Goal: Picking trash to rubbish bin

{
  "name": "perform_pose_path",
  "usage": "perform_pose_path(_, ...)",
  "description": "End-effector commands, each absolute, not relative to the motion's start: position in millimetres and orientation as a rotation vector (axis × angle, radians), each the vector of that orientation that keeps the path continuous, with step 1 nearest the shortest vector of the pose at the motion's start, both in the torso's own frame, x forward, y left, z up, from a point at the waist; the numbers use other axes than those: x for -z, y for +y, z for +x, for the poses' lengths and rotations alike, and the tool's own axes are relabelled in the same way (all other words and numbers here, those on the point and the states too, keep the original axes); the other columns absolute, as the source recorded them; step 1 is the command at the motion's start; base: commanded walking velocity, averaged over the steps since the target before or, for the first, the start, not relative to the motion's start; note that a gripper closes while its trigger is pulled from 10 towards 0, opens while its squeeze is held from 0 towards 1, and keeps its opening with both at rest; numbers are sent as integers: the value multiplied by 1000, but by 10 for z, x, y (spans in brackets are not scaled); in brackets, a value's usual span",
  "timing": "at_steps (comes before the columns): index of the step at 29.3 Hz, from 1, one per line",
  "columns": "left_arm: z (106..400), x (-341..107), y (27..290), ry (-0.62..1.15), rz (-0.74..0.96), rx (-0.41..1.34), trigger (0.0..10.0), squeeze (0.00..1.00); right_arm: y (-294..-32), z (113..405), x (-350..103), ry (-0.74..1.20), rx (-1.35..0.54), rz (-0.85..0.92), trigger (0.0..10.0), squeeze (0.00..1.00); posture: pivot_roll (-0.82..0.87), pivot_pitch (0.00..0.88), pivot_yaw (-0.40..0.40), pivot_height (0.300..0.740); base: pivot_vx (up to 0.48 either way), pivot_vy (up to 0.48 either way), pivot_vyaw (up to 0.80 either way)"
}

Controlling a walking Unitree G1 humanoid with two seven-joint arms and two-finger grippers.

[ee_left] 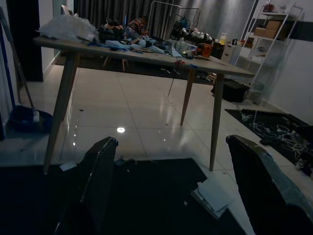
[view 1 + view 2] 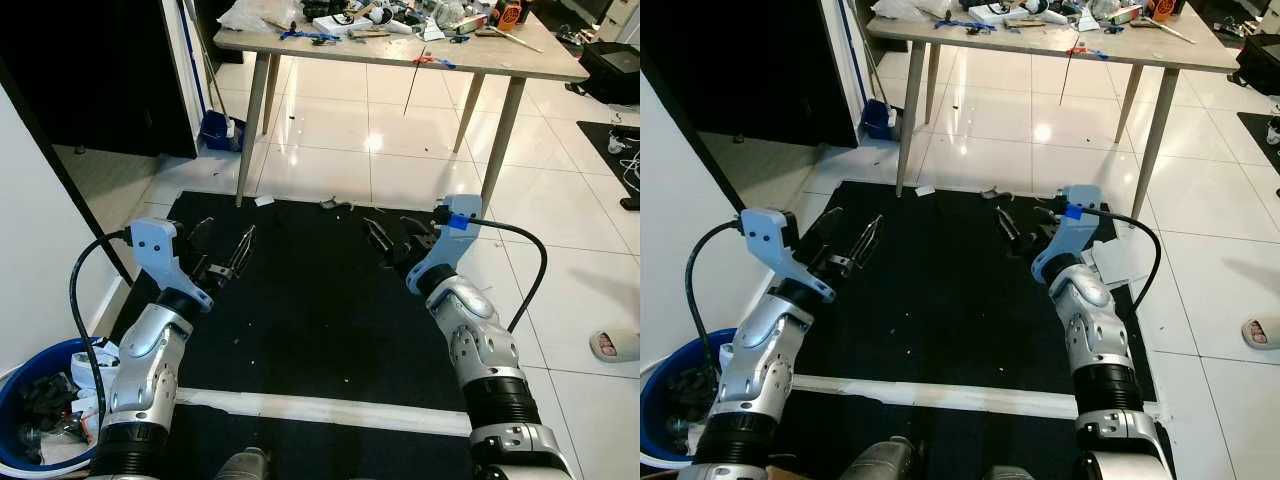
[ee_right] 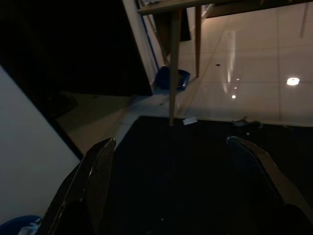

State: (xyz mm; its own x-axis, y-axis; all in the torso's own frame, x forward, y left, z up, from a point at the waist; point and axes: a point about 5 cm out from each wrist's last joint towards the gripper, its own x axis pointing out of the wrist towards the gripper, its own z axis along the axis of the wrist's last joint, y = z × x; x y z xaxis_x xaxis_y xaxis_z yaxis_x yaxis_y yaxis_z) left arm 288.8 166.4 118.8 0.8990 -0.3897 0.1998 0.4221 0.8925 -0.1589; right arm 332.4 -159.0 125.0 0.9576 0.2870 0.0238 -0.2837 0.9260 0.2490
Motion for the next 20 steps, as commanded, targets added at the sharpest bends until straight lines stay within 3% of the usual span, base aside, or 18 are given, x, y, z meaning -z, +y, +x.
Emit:
perform_pose_path(1, 2881, -1141, 1647, -162, -208, 420, 10000, 0, -1622, 3340, -1235, 13, -271, 238, 10000, 0, 41, 0, -36, 740, 0, 0, 0)
perform_pose_path(8, 2867, -1141, 1579, -192, -223, 502, 10000, 0, -1606, 3355, -1235, 14, -270, 221, 10000, 0, 42, 0, -40, 740, 0, 0, 0)
perform_pose_path(20, 2867, -1126, 1561, -202, -228, 523, 10000, 0, -1601, 3360, -1213, 17, -278, 222, 10000, 0, 41, 0, -45, 740, 364, 0, 0)
